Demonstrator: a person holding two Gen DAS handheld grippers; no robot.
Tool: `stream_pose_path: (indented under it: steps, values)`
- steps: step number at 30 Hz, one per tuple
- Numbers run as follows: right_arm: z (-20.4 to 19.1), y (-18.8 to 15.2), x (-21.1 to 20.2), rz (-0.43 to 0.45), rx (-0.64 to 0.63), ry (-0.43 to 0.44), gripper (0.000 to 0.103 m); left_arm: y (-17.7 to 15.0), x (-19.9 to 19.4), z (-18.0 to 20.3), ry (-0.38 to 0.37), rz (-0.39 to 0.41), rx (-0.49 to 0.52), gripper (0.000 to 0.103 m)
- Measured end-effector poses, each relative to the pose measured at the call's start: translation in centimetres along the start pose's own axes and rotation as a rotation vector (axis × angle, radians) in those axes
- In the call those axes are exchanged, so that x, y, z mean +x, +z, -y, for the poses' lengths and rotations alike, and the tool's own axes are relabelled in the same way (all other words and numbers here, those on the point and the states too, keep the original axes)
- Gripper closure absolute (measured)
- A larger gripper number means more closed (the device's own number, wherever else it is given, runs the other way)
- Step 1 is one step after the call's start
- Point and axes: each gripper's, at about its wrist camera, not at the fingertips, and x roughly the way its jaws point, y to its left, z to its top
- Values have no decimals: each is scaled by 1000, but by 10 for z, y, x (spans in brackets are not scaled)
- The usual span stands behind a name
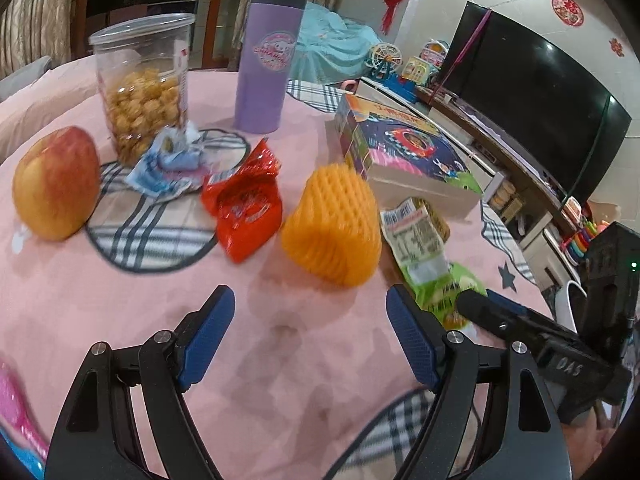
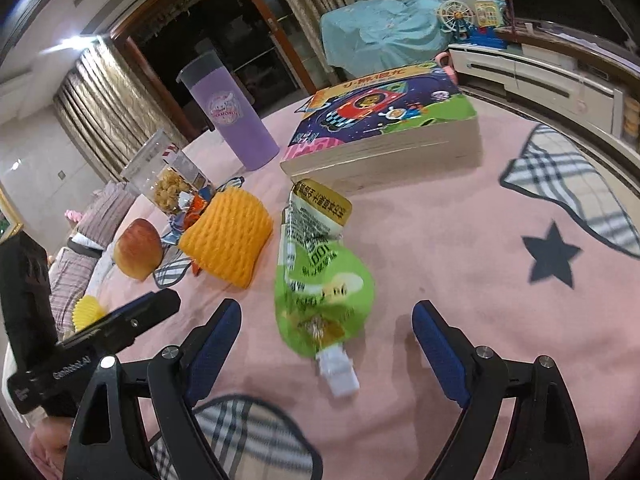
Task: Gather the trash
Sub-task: 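Grasp the orange foam net with the left gripper while the right grasps the green drink pouch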
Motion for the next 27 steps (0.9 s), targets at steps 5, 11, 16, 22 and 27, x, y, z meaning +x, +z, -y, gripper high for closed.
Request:
stream_pose_path:
  steps: [5,11,16,22,27]
  values:
    - [-1,11,19,-39,-24,-5,25,12,18,5,-4,-9,15,22]
    - [3,11,24,-70,-25,3,58,16,35,11,-16,-12,38,39]
    - [13,4,10,-66,27,23,59,8,34,22,-27,-13,88,67]
    - [24,-10,-22,-40,75,48,59,-9,16,36,-80,-21,93,79]
    - [35,-21,-56,2,100,43,59,-30,-4,60,-131,-31,108,79]
